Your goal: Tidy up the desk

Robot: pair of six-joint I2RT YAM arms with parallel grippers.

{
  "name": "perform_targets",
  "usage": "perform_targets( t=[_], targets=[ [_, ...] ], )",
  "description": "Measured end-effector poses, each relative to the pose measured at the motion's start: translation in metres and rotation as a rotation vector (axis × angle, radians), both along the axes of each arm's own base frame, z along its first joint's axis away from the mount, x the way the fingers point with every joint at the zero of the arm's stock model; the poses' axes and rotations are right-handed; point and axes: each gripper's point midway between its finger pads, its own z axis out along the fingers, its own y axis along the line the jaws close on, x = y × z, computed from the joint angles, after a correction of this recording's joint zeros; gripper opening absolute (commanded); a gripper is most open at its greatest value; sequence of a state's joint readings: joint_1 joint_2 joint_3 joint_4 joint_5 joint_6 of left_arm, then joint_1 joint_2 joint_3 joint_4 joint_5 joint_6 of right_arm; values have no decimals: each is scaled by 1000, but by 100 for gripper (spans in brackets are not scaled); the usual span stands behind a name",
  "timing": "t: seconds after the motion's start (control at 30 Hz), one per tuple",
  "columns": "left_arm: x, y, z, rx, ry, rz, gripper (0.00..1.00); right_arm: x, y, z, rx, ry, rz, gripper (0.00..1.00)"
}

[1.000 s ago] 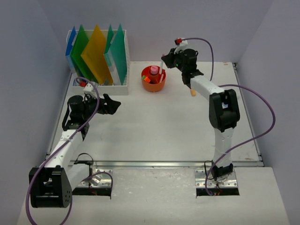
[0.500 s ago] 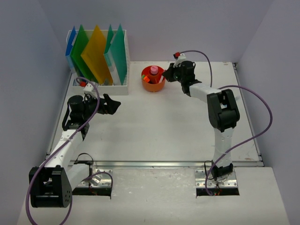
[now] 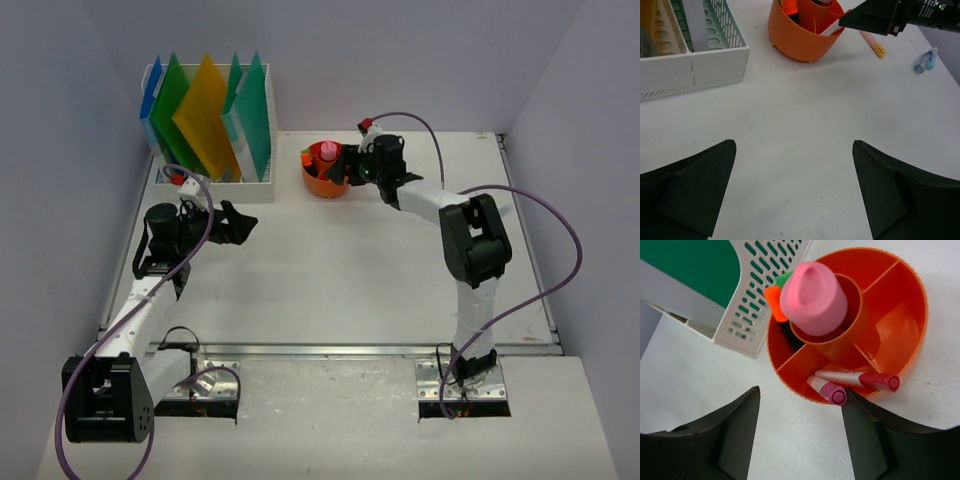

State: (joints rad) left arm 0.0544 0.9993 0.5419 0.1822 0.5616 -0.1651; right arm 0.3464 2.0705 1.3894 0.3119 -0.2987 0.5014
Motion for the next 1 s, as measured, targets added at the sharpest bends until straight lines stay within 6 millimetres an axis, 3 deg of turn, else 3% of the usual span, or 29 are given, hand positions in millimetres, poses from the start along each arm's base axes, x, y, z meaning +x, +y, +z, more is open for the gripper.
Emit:
perform_targets(
  t=[0.17, 0.37, 0.57, 0.7, 0.87, 1.0],
  targets=[
    [0, 0, 0, -1, 0, -1, 100, -13, 5, 13, 6, 19, 17, 68],
    [0, -1, 0, -1, 0, -4, 100, -17, 2, 48, 15, -45, 29, 67],
    [-2, 0, -3, 16, 3, -13, 100, -15, -19, 63, -73, -106, 11, 68],
    [-4, 1, -8, 45, 10, -21, 100, -1, -65, 58, -192, -127, -55, 65],
    [-6, 2, -12, 73, 13, -28, 100, 22, -150, 37, -386, -95, -114, 61],
    [-6, 3, -13, 87, 8, -31, 100, 37, -205, 15, -556, -68, -98, 61]
  ],
)
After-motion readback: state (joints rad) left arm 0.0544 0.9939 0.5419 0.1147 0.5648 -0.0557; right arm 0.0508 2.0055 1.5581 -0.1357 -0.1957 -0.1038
